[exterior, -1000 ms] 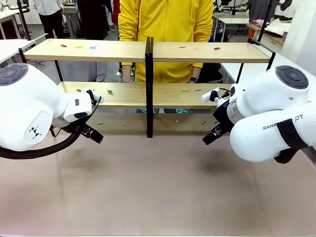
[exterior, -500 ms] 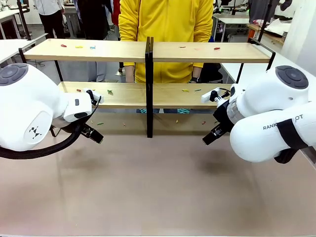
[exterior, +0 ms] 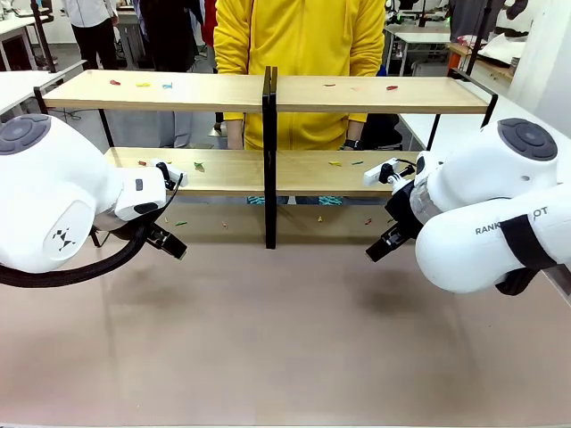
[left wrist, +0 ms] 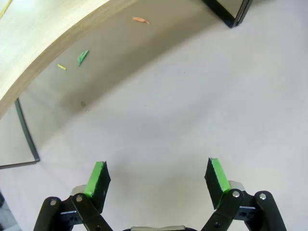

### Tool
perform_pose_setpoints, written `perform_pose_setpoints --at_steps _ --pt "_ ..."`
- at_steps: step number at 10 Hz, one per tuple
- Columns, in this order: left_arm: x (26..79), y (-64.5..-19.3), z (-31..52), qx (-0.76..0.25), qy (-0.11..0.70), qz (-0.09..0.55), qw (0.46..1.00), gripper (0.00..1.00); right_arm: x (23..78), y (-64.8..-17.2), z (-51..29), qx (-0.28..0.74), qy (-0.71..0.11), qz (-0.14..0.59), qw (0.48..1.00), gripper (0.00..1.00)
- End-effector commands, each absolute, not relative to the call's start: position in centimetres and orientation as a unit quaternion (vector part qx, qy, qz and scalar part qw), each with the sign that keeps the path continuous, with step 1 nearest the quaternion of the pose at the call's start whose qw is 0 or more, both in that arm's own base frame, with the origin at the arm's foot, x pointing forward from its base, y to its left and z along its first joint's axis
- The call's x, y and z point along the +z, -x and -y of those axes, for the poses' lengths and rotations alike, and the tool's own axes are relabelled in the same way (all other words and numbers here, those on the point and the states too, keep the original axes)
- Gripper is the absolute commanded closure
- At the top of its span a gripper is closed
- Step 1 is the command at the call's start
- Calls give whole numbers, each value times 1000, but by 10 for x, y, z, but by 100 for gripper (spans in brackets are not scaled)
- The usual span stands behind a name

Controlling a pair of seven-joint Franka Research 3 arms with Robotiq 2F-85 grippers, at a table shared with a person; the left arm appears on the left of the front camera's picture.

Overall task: Clean the shelves.
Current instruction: Pick up the Duster when the human hands it over.

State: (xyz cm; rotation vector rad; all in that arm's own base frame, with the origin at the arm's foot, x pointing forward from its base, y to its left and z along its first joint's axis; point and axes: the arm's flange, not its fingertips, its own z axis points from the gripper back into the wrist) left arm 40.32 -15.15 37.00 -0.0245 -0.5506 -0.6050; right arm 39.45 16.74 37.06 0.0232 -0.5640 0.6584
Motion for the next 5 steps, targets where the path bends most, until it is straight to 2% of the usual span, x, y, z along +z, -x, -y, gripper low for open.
perform_pose_setpoints --at_steps 1,5 --pt "395 -383 137 -345 48 262 900 0 391 -385 -154 319 -30 274 907 0" --pt "495 -287 71 -395 118 329 850 0 505 -332 -86 319 -43 350 880 0"
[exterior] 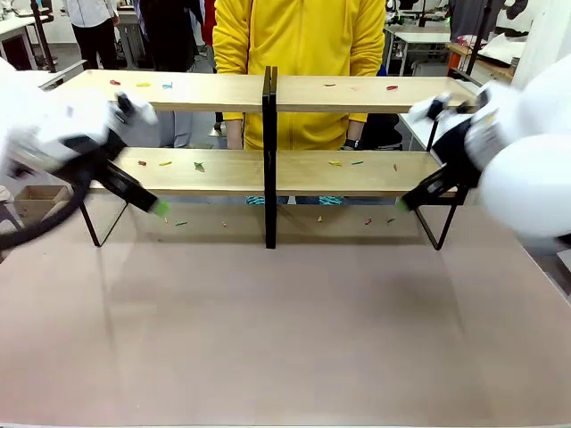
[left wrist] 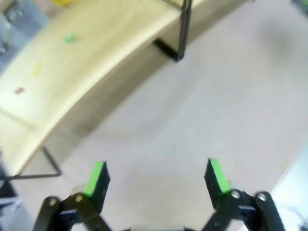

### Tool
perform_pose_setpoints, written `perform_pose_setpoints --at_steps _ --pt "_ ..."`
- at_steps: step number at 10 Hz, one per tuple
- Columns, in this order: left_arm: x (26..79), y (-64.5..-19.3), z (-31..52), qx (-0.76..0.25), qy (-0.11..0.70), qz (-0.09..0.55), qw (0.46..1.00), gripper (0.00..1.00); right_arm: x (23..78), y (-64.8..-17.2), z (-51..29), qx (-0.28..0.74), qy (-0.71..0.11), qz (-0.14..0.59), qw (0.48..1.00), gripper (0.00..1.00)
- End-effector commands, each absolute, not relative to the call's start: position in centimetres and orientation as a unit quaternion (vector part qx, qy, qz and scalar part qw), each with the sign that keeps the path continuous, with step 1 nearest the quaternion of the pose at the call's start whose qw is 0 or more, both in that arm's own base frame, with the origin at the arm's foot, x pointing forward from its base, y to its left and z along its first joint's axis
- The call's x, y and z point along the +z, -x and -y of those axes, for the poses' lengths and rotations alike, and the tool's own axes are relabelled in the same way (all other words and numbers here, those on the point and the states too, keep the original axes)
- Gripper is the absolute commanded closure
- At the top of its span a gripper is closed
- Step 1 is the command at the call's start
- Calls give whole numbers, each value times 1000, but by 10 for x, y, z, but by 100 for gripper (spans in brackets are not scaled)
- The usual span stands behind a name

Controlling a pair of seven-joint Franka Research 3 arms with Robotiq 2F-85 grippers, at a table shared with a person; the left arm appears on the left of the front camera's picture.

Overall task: Clean the shelves.
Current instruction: Pick up the Duster when the human hands it over.

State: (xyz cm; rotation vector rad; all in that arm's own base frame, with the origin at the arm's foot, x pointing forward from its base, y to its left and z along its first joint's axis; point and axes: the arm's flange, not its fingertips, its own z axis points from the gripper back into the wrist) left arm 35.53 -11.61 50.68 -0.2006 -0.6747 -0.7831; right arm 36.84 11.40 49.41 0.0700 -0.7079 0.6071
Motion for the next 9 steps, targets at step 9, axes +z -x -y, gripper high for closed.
perform_pose_setpoints --at_steps 9 --pt "543 -222 -13 -225 180 522 803 0 593 -295 -35 330 -44 453 827 0"
